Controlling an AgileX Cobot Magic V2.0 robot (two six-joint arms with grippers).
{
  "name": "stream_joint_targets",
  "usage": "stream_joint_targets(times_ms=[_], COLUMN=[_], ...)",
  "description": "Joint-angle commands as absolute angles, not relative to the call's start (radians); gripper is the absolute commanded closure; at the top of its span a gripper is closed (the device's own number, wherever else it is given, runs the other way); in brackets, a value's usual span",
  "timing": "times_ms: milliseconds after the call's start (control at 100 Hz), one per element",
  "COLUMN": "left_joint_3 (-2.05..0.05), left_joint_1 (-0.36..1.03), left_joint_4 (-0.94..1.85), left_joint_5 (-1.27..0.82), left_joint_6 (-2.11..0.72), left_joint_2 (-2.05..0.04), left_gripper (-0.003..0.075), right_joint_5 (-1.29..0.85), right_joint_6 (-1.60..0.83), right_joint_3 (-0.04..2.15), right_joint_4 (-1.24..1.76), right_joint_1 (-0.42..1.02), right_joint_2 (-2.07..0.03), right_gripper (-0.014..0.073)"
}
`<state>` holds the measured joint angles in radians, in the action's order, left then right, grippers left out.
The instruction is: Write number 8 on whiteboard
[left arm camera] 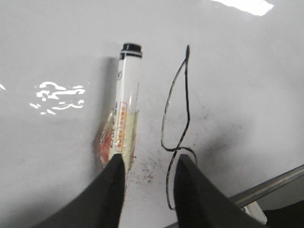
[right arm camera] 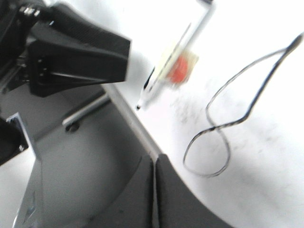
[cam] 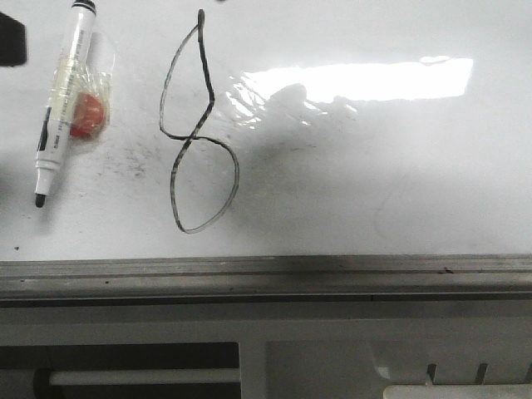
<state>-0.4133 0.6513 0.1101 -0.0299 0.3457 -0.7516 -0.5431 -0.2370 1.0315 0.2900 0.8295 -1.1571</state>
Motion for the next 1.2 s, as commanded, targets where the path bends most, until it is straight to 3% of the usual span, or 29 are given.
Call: stream_joint_targets(times_ms=[0,40,390,600,1190], left_joint_3=[-0.449,-0.449,-0.326,-0.25,-0.248], left_joint_1=[0.65,0.65,0.65,0.65,0.65], left_joint_4=[0.084,0.068,-0.082,-0.063,-0.063], left_joint_5=[0.01,0.0,0.015,0.016,0.014], left_joint_6=[0.353,0.35,0.35,0.35,0.35], left_joint_2=[-0.674,-0.633,-0.334,-0.25,-0.25], left_gripper=[0.0675,0.074,0.0741,0.0741,0.0741], right_joint_5=[-0.392,-0.343,0.077,0.121,0.091], right_joint_6=[-0.245,-0.245,-0.261,-0.261,-0.261], right_joint_3=[0.994,0.948,0.462,0.273,0.208], right_joint_4=[0.255,0.242,0.195,0.195,0.195], right_joint_1=[0.826,0.826,0.826,0.826,0.826], right_joint_2=[-1.056,-1.009,-0.568,-0.366,-0.315], right_gripper=[0.0655,0.0655,0.0657,0.0657,0.0657])
